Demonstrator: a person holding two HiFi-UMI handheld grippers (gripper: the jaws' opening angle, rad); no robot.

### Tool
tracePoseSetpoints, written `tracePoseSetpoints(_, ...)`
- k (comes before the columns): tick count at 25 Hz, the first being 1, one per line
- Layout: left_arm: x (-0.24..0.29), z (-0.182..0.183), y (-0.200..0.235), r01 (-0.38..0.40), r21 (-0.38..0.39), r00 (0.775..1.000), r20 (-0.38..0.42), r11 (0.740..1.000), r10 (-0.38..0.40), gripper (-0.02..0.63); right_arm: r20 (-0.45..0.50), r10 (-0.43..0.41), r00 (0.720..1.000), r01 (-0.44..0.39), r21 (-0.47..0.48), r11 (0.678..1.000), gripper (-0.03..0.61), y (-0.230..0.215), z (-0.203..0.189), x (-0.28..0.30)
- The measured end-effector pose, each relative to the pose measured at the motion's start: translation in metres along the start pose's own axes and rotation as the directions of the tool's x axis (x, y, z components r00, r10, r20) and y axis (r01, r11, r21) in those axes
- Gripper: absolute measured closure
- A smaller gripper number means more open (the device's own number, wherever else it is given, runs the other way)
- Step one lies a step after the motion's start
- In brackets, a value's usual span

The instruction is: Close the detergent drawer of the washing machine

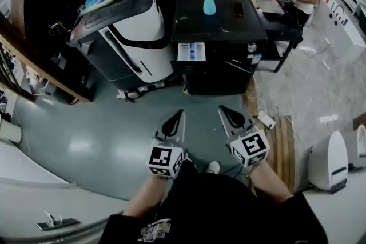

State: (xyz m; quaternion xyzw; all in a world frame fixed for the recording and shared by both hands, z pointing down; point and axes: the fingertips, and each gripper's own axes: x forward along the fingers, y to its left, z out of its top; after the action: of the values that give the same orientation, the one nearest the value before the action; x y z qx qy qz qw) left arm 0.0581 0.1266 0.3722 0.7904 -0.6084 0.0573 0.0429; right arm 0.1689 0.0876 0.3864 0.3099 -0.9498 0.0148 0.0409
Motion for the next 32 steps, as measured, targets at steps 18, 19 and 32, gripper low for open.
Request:
tracePoseSetpoints(18, 0.014, 0.000, 0.013, -0.009, -0.002, 1.000, 0.013, 1.000, 0.009, 0.609, 0.039, 0.009, 0.999, -0.011, 0.037, 0.999, 0.578, -0.013, 0.005, 0.014)
tracePoseSetpoints(19, 0.016, 0.000, 0.016, -0.010, -0.005, 1.000, 0.015, 1.000, 0.010, 0.609, 0.033, 0.006, 0.999, -0.007, 0.040, 0.999, 0.578, -0.015, 0.006, 0.015)
tracePoseSetpoints(32, 0.045, 0.004, 0.066, 0.015, -0.036, 1.000, 0.025, 0.999, -0.014, 0.611, 0.009, -0.016, 1.000, 0.016, 0.052, 0.999, 0.577, -0.027, 0.007, 0.065)
